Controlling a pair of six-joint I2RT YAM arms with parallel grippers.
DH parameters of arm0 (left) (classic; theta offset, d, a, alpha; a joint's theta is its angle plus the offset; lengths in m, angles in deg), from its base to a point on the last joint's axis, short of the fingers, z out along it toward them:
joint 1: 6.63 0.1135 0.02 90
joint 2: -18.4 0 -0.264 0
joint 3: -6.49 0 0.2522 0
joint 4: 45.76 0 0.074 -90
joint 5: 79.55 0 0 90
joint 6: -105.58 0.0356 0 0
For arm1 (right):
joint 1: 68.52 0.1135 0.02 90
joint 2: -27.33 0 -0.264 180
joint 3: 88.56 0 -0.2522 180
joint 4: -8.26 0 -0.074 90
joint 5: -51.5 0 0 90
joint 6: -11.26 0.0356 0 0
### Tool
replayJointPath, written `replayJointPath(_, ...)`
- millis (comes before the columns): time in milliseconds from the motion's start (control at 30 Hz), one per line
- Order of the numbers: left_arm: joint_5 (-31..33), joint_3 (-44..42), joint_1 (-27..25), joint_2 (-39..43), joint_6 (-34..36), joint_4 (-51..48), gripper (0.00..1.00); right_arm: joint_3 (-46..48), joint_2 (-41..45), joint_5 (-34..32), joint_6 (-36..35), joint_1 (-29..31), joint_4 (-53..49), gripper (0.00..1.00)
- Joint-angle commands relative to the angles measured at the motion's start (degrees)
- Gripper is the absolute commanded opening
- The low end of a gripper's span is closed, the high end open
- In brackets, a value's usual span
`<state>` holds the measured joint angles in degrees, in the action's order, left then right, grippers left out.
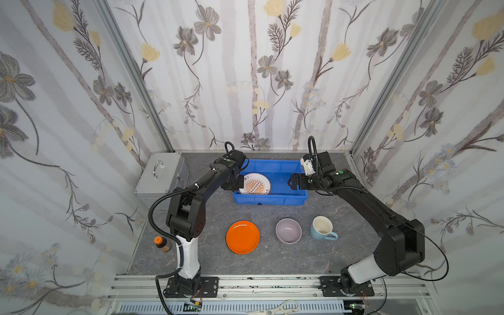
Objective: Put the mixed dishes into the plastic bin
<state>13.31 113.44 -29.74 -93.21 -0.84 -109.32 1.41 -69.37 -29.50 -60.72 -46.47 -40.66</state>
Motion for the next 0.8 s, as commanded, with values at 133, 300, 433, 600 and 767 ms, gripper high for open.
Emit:
replayJointPath(133,0.31,-1.79,1.66,2.42,1.00,2.16,0.15,-2.11,-1.64,-1.69,1.12,1.66,1.84,1.00)
replayJointPath(300,-0.19,-3.53,2.31,3.11,1.57,2.86,0.20,-2.77,-2.63,-1.87,2.08,2.89,2.24,1.00)
replayJointPath(433,-0.82,-3.88,3.13,3.39,1.92,3.23,0.25,-4.25,-3.72,-2.70,2.42,4.12,1.87,1.00)
replayJointPath(600,-1.09,-3.96,3.77,4.34,2.34,3.31,0.30,-6.01,-4.90,-4.51,3.22,5.43,1.45,1.00)
replayJointPath(767,-1.00,-4.33,4.01,6.73,2.36,2.83,0.40,-6.54,-5.33,-6.58,4.56,6.25,1.55,1.00)
